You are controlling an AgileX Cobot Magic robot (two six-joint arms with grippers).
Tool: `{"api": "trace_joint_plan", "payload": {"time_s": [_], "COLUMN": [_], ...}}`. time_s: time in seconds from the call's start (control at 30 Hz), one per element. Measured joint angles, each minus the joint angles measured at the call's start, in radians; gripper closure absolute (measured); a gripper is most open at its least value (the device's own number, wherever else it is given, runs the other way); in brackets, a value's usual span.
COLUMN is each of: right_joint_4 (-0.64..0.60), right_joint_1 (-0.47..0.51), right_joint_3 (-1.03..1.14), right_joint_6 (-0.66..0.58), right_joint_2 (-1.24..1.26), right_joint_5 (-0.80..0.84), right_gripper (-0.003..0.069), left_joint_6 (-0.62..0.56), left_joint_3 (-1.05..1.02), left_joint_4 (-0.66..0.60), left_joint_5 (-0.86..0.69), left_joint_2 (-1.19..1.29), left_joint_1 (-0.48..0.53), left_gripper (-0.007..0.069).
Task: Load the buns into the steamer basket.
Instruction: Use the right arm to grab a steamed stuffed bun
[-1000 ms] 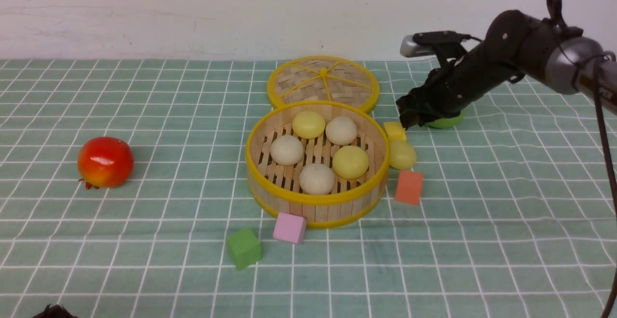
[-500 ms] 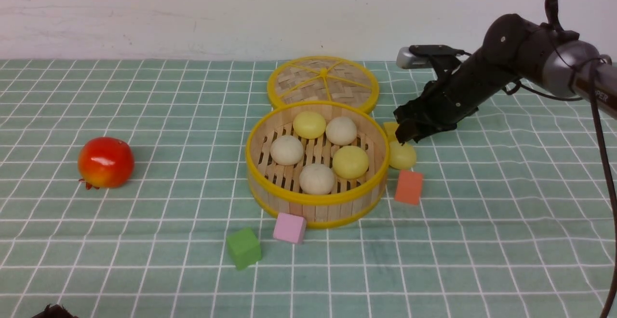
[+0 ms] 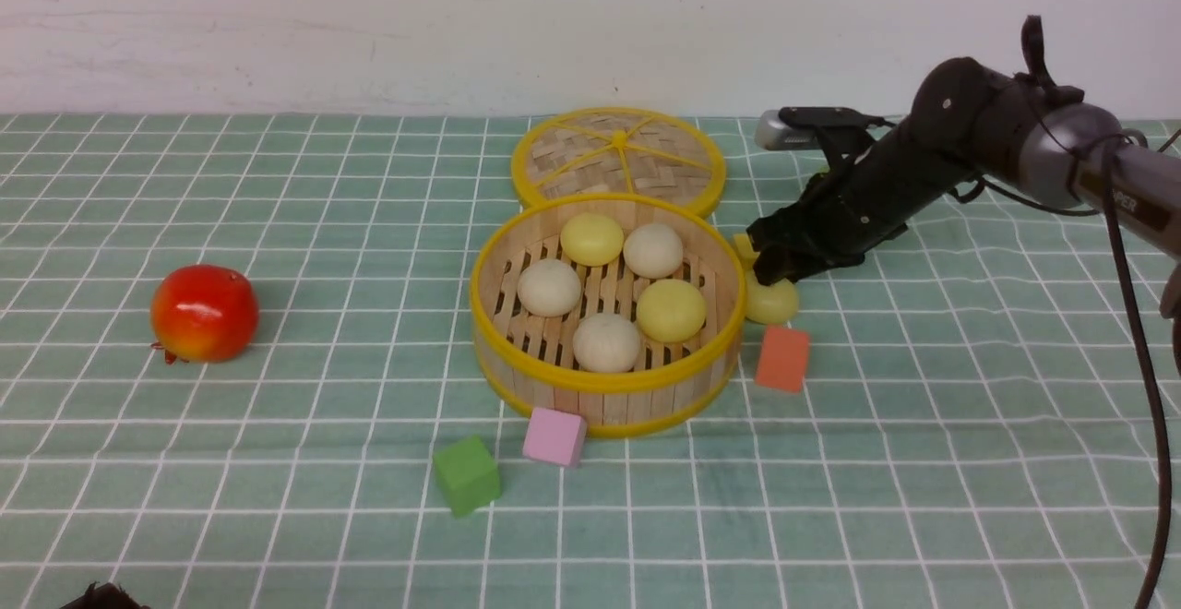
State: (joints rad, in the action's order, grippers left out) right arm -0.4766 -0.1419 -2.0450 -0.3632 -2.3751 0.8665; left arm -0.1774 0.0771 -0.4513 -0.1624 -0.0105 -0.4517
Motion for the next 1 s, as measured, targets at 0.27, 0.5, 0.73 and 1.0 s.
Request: {"api": "trace_joint_plan", "payload": {"time_s": [0.27, 0.5, 0.73, 1.0], "right_joint_4": [-0.002, -0.002, 0.0, 0.007], "right_joint_1": [0.0, 0.0, 0.0, 0.0], "right_joint_3": [0.0, 0.0, 0.0, 0.0], "right_joint_6": [-0.019, -0.051, -0.06, -0.068], "right_joint_2": [0.0, 0.001, 0.033, 0.052], "right_joint_5": [-0.002, 0.004, 0.029, 0.05], "right_gripper": [0.0589, 0.0659, 0.0659, 0.0659], "left_joint_6": [0.0, 0.0, 0.0, 0.0], "left_joint_3": [0.0, 0.0, 0.0, 0.0], "left_joint_4": [0.0, 0.0, 0.0, 0.0], "left_joint_5": [0.0, 0.0, 0.0, 0.0], "left_joint_2": [0.0, 0.0, 0.0, 0.0], "left_joint_1": [0.0, 0.0, 0.0, 0.0], "left_gripper": [0.042, 0.041, 0.0407, 0.0405]}}
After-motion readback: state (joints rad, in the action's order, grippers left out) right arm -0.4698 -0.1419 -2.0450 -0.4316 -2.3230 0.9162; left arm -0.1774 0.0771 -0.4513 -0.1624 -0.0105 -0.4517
